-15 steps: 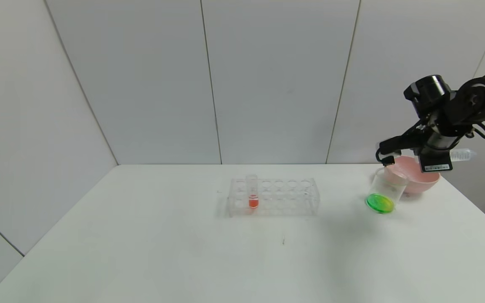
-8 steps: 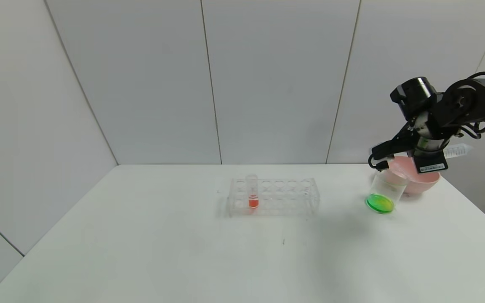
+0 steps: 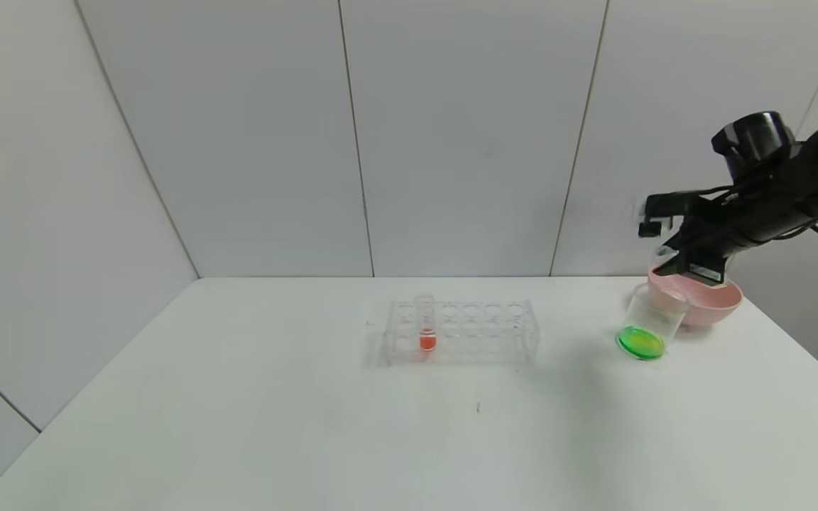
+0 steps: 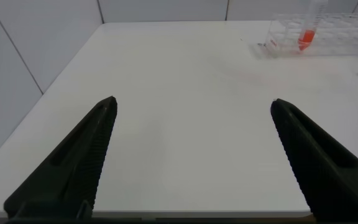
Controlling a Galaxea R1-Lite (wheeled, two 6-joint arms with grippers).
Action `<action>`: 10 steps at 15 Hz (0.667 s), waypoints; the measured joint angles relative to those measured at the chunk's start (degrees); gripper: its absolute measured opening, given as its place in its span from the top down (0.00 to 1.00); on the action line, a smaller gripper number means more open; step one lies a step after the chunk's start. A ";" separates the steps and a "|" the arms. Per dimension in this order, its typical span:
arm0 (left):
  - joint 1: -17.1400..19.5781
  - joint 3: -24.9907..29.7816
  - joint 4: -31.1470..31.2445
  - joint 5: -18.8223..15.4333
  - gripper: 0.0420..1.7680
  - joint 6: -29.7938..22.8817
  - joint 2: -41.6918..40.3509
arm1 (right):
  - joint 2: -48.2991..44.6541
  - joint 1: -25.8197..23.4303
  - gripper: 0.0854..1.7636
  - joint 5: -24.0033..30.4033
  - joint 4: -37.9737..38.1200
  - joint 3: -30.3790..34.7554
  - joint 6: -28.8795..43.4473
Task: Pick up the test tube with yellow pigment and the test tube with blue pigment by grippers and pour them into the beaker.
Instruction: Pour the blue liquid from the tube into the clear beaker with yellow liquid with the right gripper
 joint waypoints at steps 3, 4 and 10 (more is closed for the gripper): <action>0.00 0.00 0.00 0.00 0.00 0.00 0.00 | -1.83 -1.87 0.75 10.58 -5.07 0.57 19.68; 0.00 0.00 0.00 -0.02 0.00 0.00 0.00 | -2.67 -1.93 0.75 12.69 -8.22 1.27 26.97; 0.02 0.00 0.02 0.00 0.00 -0.02 0.00 | -9.92 -2.41 0.75 15.38 -37.80 17.48 56.49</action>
